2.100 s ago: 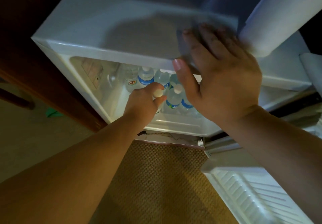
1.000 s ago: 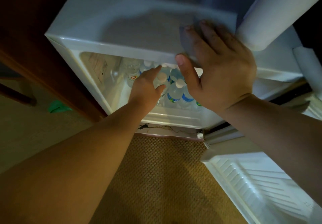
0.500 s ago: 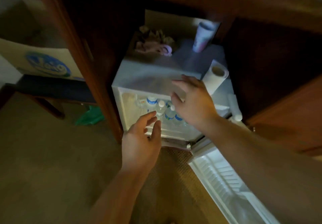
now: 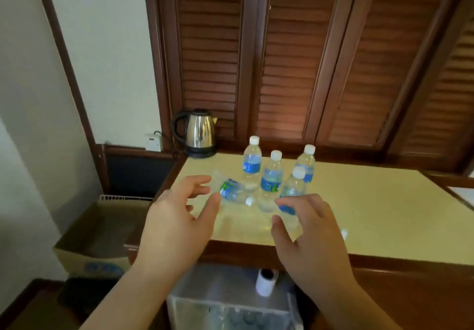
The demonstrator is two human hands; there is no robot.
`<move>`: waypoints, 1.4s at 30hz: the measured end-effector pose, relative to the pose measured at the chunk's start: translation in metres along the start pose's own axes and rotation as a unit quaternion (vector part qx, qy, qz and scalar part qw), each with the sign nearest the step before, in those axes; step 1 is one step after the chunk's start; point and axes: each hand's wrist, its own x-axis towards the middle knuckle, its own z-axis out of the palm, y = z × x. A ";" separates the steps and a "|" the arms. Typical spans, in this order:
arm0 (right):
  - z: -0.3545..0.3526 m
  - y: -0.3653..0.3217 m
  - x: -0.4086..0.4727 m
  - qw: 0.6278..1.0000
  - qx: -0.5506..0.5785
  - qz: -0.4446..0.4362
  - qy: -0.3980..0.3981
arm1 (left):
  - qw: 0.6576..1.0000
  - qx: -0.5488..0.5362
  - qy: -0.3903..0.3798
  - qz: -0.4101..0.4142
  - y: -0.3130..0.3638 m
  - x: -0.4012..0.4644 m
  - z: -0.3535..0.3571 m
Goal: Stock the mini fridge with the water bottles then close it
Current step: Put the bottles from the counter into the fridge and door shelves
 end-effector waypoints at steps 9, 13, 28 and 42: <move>0.013 0.024 0.105 0.995 -0.087 0.019 -0.038 | 0.961 0.172 -0.218 -0.023 -0.024 0.081 0.065; 0.046 0.024 0.174 0.989 -0.125 -0.010 -0.077 | 0.928 0.228 -0.289 0.047 -0.062 0.106 0.116; 0.162 0.037 0.289 0.915 -0.229 0.102 -0.316 | 0.842 0.324 -0.347 0.256 -0.133 0.140 0.172; 0.033 -0.031 0.134 0.998 0.052 0.026 0.037 | 0.999 0.006 0.002 -0.046 -0.087 0.033 0.000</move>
